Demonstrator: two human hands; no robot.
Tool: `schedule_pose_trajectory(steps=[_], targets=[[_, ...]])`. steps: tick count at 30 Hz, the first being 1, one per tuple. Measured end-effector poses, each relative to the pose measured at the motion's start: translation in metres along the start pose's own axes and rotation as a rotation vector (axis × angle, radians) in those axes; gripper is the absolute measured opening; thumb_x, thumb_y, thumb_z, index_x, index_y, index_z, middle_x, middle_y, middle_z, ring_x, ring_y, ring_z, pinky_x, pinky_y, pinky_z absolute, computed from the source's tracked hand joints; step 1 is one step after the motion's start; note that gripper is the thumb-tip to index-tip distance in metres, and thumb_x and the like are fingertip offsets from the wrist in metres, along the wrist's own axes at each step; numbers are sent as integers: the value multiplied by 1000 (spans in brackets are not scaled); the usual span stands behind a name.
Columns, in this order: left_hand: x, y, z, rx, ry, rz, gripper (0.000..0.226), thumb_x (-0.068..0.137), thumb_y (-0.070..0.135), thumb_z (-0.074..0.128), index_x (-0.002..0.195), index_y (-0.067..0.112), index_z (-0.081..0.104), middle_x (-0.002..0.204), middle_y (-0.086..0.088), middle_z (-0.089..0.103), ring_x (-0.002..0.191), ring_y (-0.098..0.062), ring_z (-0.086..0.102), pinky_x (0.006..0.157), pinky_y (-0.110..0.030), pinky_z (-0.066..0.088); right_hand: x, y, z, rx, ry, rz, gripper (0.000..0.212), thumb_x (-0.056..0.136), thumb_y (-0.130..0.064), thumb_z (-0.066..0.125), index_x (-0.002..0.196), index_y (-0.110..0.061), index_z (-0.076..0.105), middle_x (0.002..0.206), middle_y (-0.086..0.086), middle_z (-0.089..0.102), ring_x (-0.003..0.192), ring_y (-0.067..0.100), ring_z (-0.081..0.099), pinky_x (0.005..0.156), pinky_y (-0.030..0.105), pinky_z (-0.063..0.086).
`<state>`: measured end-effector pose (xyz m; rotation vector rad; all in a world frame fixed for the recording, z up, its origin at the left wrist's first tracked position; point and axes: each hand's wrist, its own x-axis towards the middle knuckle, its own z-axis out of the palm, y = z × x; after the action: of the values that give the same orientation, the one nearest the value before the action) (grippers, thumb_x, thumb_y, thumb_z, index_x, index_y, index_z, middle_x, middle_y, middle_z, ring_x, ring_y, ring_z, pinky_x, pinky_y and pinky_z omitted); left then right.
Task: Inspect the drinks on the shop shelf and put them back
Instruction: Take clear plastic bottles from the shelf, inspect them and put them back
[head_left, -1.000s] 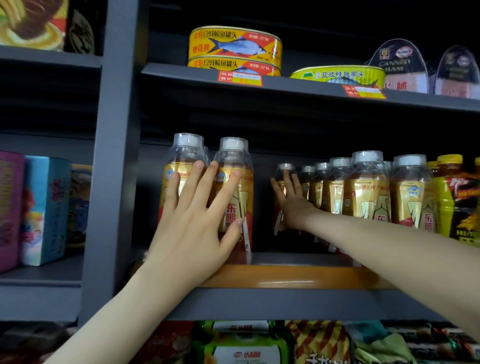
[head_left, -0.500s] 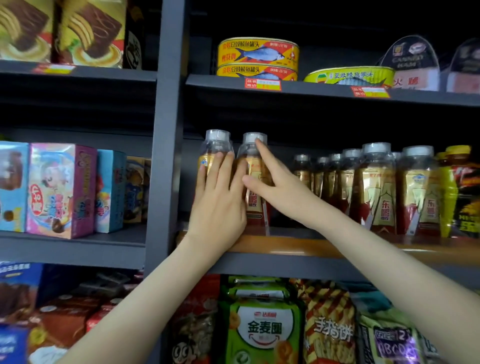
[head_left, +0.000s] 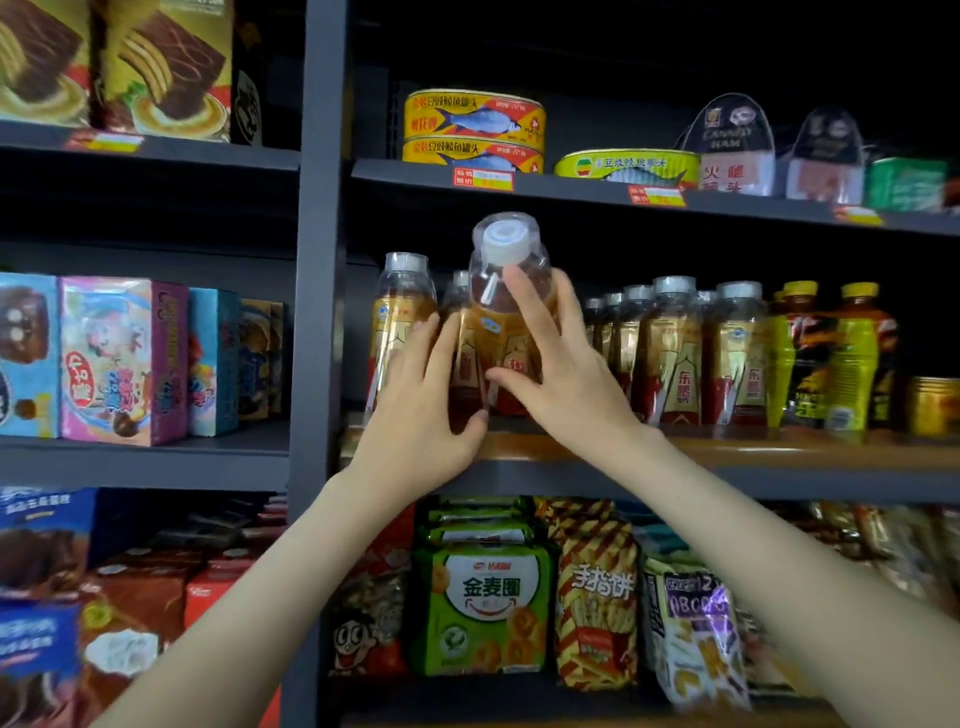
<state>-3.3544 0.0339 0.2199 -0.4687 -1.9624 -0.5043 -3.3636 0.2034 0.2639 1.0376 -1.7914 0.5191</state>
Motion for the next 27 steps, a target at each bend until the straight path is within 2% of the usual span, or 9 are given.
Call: schedule_pose_trajectory(steps=[4, 7, 10, 12, 14, 17, 19, 23, 27], targets=[[-11, 51, -13, -264, -33, 12, 102, 81, 36, 72, 155, 20, 3, 159, 2, 20, 147, -11, 16, 120, -41, 23, -19, -15, -36, 84, 134, -87, 96, 87, -16, 70, 138, -50, -3, 151, -8, 7, 127, -5, 19, 95, 28, 41], [-35, 106, -18, -506, -53, 36, 101, 81, 15, 76, 146, 29, 1, 143, 17, 36, 133, 3, 39, 107, -20, 38, -59, -34, -62, 186, 69, -72, 97, 85, -15, 72, 139, -50, -2, 153, -10, 9, 124, -16, 19, 97, 22, 42], [-86, 146, -7, -548, -92, -104, 103, 76, 15, 80, 138, 42, 2, 129, 24, 45, 117, 9, 52, 91, -10, 45, -125, -51, -83, 373, -50, 37, 102, 84, -22, 73, 139, -59, -4, 145, -30, 5, 125, -27, 19, 92, -2, 32], [-136, 166, 6, -549, -140, -201, 99, 73, 19, 83, 130, 49, 8, 124, 23, 50, 110, 13, 54, 83, -5, 44, -174, -60, -98, 568, -133, 192, 100, 84, -33, 68, 136, -68, -9, 148, -27, 19, 131, -16, 29, 99, 8, 38], [-192, 188, 19, -559, -253, -314, 101, 71, 19, 85, 131, 49, 9, 127, 17, 49, 112, 16, 50, 85, -2, 40, -222, -69, -110, 792, -200, 387, 91, 82, -41, 66, 138, -65, -1, 147, -20, 35, 128, -5, 44, 100, 22, 46], [-270, 216, 35, -587, -426, -463, 101, 68, 21, 87, 137, 43, 17, 134, 11, 49, 121, 3, 51, 92, -10, 42, -288, -83, -116, 959, -295, 612, 69, 73, -47, 70, 130, -52, 32, 122, -35, 52, 115, -6, 54, 92, 22, 49], [-314, 232, 37, -601, -495, -570, 96, 67, 21, 87, 138, 33, 24, 131, 6, 53, 119, -5, 55, 94, -21, 48, -331, -96, -114, 1038, -353, 747, 61, 71, -39, 77, 122, -42, 44, 111, -28, 62, 106, 0, 61, 86, 23, 49], [-362, 253, 29, -595, -659, -687, 90, 66, 22, 87, 129, 44, 26, 125, 10, 56, 111, -2, 59, 89, -33, 53, -385, -116, -117, 1163, -402, 938, 49, 73, -20, 74, 116, -27, 54, 106, -11, 68, 99, 8, 65, 78, 21, 51], [-365, 255, 19, -674, -852, -761, 88, 64, 21, 90, 129, 40, 33, 117, 12, 59, 106, -2, 60, 88, -29, 54, -394, -120, -120, 1253, -388, 980, 56, 64, -27, 78, 113, -13, 56, 106, 4, 66, 96, 16, 65, 78, 26, 51]])
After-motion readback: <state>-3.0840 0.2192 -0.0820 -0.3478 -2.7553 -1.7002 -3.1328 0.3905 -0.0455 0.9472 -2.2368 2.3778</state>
